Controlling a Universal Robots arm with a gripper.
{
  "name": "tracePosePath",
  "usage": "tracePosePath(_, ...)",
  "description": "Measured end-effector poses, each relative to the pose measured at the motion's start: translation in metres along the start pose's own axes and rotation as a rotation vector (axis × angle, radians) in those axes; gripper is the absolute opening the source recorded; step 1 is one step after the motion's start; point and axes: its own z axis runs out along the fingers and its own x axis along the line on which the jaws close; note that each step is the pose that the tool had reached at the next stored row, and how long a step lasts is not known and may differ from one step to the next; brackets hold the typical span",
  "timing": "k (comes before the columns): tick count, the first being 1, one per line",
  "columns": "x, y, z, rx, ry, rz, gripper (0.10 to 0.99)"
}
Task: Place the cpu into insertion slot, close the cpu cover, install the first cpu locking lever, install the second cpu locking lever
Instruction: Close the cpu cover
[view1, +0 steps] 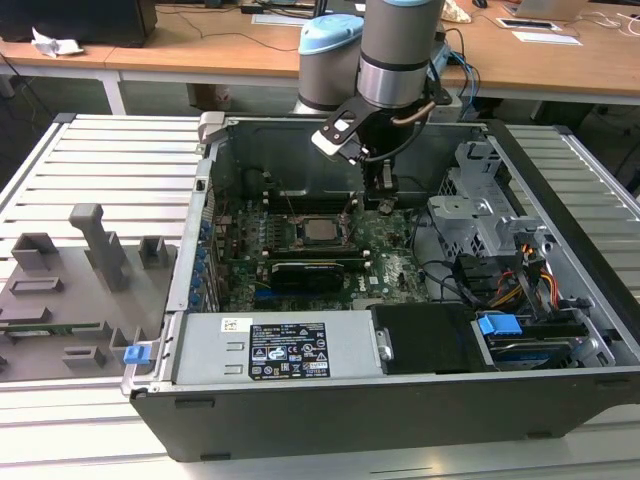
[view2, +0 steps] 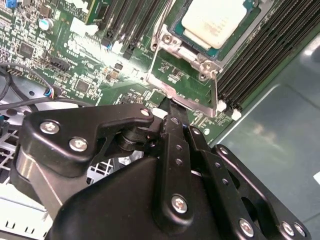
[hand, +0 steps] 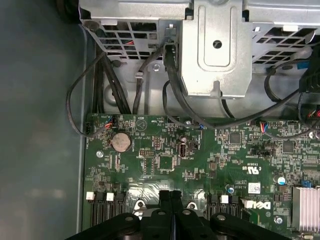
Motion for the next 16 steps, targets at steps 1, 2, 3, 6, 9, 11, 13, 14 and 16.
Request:
tracePosePath(1,0.0,-0.0002,0.0,0.0,0.0,0.0,0.106)
tracePosePath(2,0.0,-0.0005,0.0,0.0,0.0,0.0,0.106)
tracePosePath(3,0.0,-0.001,0.0,0.0,0.0,0.0,0.106)
tracePosePath(6,0.0001,-0.0018,0.0,0.0,0.0,0.0,0.106)
tracePosePath(9,0.0001,-0.0031,-0.0001,0.0,0.0,0.0,0.106)
tracePosePath(11,0.0001,-0.0042,-0.0001,0.0,0.0,0.0,0.106)
tracePosePath(13,0.0002,-0.0058,0.0,0.0,0.0001,0.0,0.106)
tracePosePath(14,0.0002,-0.0062,0.0,0.0,0.0,0.0,0.106)
tracePosePath(16,0.0002,-0.0075,0.0001,0.0,-0.0001,0.0,0.106)
